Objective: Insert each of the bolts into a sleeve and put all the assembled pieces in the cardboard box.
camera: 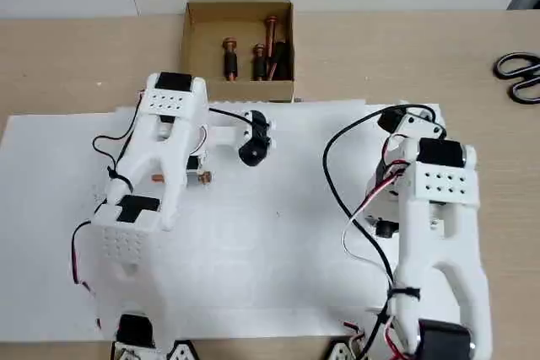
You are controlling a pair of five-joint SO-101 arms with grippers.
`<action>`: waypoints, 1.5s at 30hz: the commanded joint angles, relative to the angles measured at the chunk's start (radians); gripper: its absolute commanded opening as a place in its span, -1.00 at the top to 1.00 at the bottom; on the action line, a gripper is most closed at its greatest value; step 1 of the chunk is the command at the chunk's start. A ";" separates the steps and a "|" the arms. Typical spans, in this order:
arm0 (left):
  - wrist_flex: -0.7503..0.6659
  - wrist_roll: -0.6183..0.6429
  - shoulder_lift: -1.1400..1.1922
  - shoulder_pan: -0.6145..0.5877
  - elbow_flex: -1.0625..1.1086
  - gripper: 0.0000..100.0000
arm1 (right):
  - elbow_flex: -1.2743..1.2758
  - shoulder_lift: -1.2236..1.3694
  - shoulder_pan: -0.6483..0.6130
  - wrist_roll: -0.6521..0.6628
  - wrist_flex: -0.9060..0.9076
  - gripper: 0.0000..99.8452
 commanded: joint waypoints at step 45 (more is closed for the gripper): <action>-0.439 1.508 -1.685 0.049 0.834 0.99 | 0.339 -1.015 -0.239 0.011 -0.163 0.99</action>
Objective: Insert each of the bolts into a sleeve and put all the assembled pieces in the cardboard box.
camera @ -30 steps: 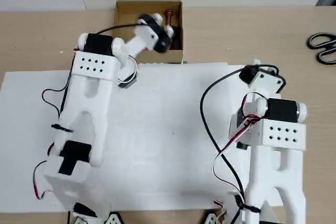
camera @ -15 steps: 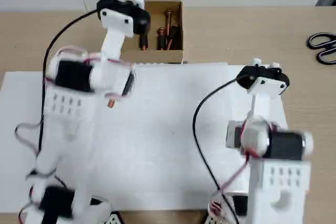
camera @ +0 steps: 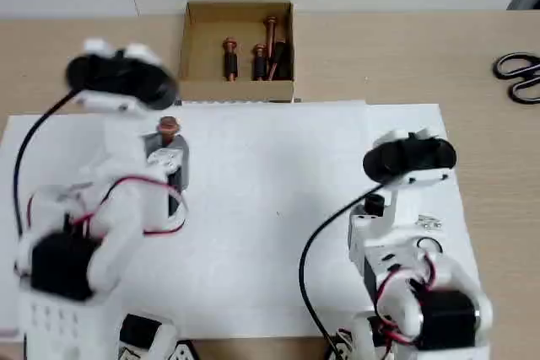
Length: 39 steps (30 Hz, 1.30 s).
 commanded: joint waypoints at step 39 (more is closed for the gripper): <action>-0.641 0.440 -0.901 0.084 0.894 0.99 | 0.890 -0.456 -0.634 0.252 -0.929 0.99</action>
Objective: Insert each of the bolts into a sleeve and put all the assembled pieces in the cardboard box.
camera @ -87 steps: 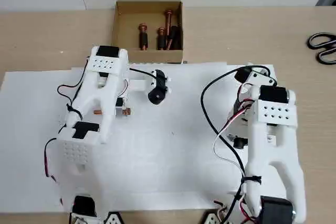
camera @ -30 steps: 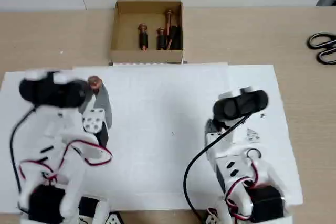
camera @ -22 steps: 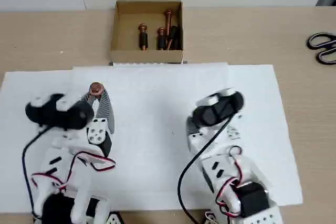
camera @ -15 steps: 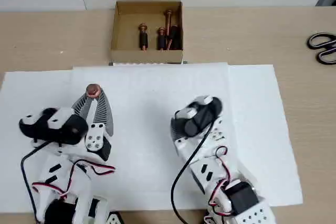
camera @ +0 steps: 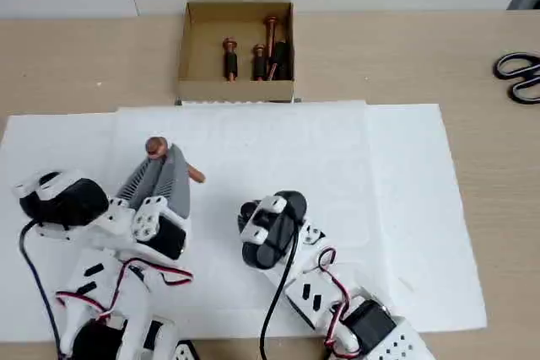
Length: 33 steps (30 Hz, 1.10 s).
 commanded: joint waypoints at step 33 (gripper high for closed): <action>0.120 0.011 -0.015 0.250 0.044 0.99 | -0.009 -0.028 -0.084 0.048 -0.107 0.99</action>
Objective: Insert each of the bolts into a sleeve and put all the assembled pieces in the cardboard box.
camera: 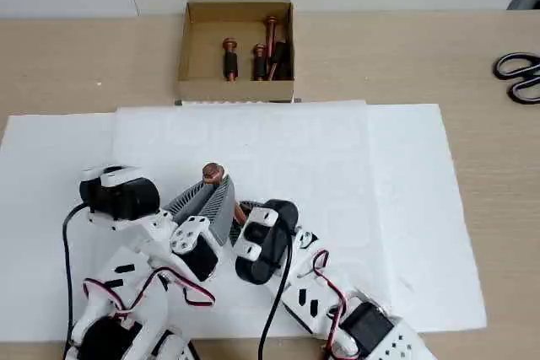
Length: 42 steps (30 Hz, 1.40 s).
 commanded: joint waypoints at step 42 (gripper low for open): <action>-0.110 -0.239 -0.014 -0.018 -0.015 0.99 | -0.008 -0.028 -0.015 0.009 -0.031 0.99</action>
